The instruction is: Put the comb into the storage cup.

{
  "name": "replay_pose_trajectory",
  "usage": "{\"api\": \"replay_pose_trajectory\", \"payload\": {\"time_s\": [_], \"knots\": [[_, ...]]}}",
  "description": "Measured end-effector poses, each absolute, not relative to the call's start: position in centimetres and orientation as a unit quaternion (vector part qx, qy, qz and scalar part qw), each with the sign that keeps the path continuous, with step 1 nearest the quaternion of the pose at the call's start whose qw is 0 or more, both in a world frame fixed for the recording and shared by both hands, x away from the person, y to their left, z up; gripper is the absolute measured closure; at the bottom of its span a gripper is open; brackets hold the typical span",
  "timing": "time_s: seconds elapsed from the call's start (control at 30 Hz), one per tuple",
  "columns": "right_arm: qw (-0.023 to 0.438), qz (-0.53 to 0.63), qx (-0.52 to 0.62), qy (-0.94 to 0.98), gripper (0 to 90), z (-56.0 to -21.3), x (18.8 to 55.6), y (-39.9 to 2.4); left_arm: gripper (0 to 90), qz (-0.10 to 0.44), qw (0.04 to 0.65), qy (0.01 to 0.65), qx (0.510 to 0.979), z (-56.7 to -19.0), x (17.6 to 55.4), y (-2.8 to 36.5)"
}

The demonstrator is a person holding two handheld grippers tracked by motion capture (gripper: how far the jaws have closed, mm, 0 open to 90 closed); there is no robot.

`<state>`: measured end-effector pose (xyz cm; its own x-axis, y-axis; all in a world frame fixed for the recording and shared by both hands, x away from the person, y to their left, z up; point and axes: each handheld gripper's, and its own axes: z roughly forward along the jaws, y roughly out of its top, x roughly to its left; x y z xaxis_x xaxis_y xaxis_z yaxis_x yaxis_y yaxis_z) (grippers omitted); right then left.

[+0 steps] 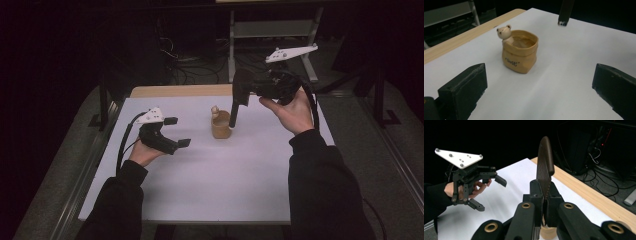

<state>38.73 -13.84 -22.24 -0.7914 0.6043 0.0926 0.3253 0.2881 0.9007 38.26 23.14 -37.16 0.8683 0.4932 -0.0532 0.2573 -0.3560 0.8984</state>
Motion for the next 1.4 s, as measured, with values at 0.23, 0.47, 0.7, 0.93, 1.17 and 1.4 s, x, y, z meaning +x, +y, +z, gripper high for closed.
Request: {"api": "replay_pose_trajectory", "payload": {"time_s": [0.23, 0.47, 0.7, 0.93, 1.17, 1.4], "knots": [[0.142, 0.518, 0.295, 0.790, 85.9, -21.6, 39.5, -13.8, 0.0, 0.116, 0.522, 0.233, 0.813, -37.5, 37.9, 24.2], [0.145, 0.514, 0.296, 0.792, 85.9, -21.3, 40.3, -13.7, 0.0, 0.119, 0.527, 0.242, 0.806, -37.9, 37.5, 25.4], [0.148, 0.519, 0.298, 0.787, 86.0, -21.3, 41.4, -13.7, 0.0, 0.127, 0.532, 0.251, 0.799, -38.3, 37.1, 26.8], [0.150, 0.522, 0.301, 0.784, 86.0, -21.4, 42.2, -13.6, 0.0, 0.134, 0.534, 0.268, 0.790, -39.1, 36.6, 28.2], [0.151, 0.521, 0.301, 0.784, 86.0, -21.4, 43.0, -13.4, 0.0, 0.147, 0.541, 0.285, 0.777, -39.9, 36.0, 29.7], [0.154, 0.520, 0.304, 0.783, 86.0, -21.7, 43.8, -13.1, 0.0, 0.152, 0.543, 0.296, 0.771, -40.6, 35.3, 30.9]]}}
